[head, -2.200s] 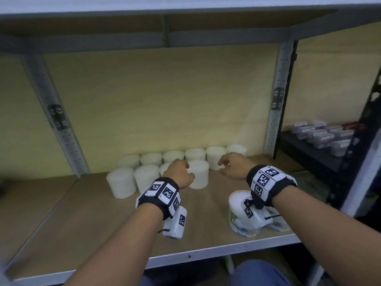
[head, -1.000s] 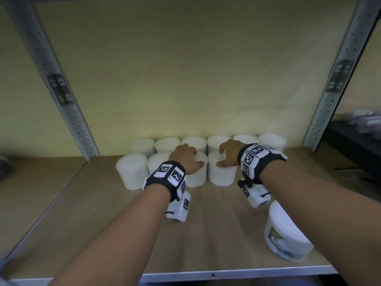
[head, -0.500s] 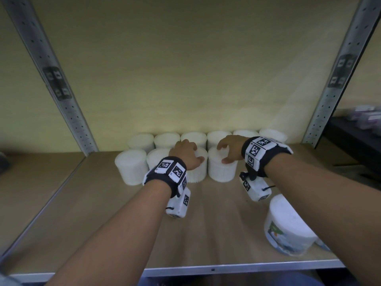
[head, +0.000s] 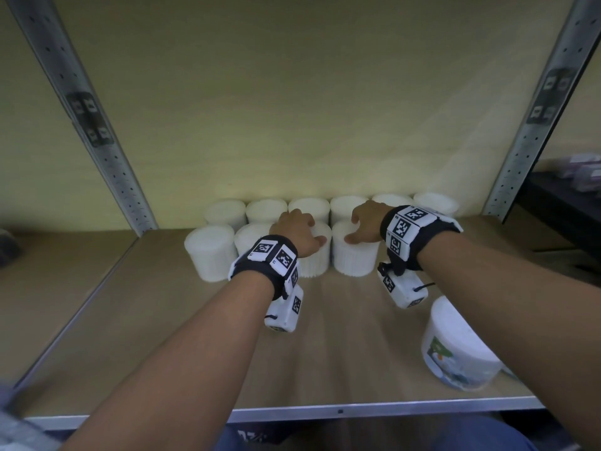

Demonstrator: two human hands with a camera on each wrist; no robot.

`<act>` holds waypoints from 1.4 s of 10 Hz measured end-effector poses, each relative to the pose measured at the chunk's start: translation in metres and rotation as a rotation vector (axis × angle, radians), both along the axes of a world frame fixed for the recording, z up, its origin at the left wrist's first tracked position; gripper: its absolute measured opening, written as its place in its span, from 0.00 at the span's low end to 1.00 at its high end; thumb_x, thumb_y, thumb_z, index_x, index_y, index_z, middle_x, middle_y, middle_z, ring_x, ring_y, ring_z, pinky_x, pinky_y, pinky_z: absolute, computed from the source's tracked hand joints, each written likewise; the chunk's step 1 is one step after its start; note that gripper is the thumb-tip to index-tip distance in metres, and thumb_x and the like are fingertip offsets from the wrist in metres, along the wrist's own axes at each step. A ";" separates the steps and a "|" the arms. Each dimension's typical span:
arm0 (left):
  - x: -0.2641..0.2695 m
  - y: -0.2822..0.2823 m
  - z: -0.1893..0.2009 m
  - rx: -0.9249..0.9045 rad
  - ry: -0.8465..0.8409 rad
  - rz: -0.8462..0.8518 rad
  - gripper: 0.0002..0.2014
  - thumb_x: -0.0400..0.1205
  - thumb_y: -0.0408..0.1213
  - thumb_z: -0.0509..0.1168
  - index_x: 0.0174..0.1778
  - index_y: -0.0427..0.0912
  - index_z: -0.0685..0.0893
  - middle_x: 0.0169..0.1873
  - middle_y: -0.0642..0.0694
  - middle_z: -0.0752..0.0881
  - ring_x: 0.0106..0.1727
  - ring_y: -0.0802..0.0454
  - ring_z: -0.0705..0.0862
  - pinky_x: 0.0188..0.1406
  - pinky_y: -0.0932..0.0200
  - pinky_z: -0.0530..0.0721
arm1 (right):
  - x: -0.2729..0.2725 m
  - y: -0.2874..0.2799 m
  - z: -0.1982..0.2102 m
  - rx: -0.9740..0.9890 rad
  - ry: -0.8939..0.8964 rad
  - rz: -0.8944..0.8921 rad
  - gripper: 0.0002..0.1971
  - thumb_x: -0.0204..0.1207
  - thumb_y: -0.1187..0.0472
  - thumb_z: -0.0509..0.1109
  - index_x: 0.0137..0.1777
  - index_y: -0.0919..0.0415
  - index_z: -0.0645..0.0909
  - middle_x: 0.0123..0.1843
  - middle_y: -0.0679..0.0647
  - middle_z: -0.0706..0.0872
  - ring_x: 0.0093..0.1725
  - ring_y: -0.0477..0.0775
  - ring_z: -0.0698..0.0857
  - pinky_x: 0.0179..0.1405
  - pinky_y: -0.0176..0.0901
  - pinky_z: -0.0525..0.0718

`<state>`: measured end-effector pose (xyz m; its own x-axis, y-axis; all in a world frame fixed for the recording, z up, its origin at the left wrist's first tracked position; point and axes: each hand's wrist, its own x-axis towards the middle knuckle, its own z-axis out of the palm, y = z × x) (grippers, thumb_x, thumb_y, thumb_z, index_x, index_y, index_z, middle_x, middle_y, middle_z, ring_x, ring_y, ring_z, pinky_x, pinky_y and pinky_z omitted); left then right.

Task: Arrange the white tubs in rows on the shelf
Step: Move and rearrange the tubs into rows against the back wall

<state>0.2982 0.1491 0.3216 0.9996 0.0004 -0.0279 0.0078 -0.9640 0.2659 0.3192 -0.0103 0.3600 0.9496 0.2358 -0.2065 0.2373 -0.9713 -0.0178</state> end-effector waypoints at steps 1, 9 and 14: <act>0.001 0.001 0.000 -0.004 -0.011 -0.002 0.27 0.79 0.55 0.63 0.73 0.45 0.74 0.71 0.42 0.72 0.74 0.42 0.69 0.71 0.45 0.73 | 0.000 0.000 0.000 0.008 -0.004 0.000 0.32 0.78 0.43 0.67 0.73 0.66 0.73 0.72 0.60 0.78 0.70 0.60 0.79 0.70 0.51 0.79; -0.001 0.002 -0.002 -0.014 -0.017 -0.004 0.27 0.80 0.54 0.63 0.73 0.45 0.74 0.71 0.42 0.73 0.74 0.42 0.69 0.71 0.46 0.73 | 0.001 -0.001 0.001 0.041 -0.028 0.032 0.29 0.79 0.44 0.64 0.73 0.63 0.74 0.72 0.60 0.76 0.69 0.60 0.78 0.69 0.48 0.77; -0.001 0.002 -0.003 -0.019 -0.025 -0.001 0.27 0.80 0.54 0.63 0.73 0.45 0.74 0.71 0.42 0.72 0.74 0.42 0.68 0.72 0.45 0.72 | 0.001 -0.002 0.003 0.075 0.069 0.070 0.29 0.77 0.59 0.71 0.78 0.56 0.69 0.77 0.55 0.72 0.74 0.57 0.74 0.70 0.44 0.74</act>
<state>0.2975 0.1512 0.3183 1.0000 -0.0006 -0.0025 0.0002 -0.9589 0.2839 0.3200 -0.0121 0.3634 0.9144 0.3186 -0.2498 0.3006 -0.9476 -0.1083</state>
